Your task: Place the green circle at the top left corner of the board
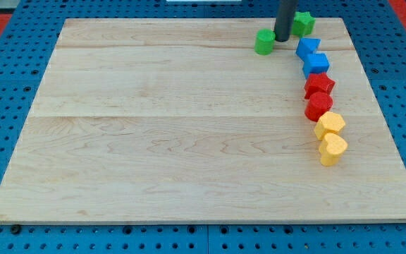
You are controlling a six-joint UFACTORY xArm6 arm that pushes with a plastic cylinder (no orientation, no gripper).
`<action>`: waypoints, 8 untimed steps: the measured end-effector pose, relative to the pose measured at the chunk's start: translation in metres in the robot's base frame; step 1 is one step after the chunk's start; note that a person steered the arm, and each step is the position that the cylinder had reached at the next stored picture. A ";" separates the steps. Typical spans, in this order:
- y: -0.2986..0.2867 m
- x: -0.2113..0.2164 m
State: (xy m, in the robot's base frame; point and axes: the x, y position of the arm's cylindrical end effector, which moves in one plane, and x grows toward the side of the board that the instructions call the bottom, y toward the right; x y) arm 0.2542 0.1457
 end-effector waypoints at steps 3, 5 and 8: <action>-0.032 0.017; -0.107 0.019; -0.179 0.049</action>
State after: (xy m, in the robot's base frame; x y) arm 0.3030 -0.0338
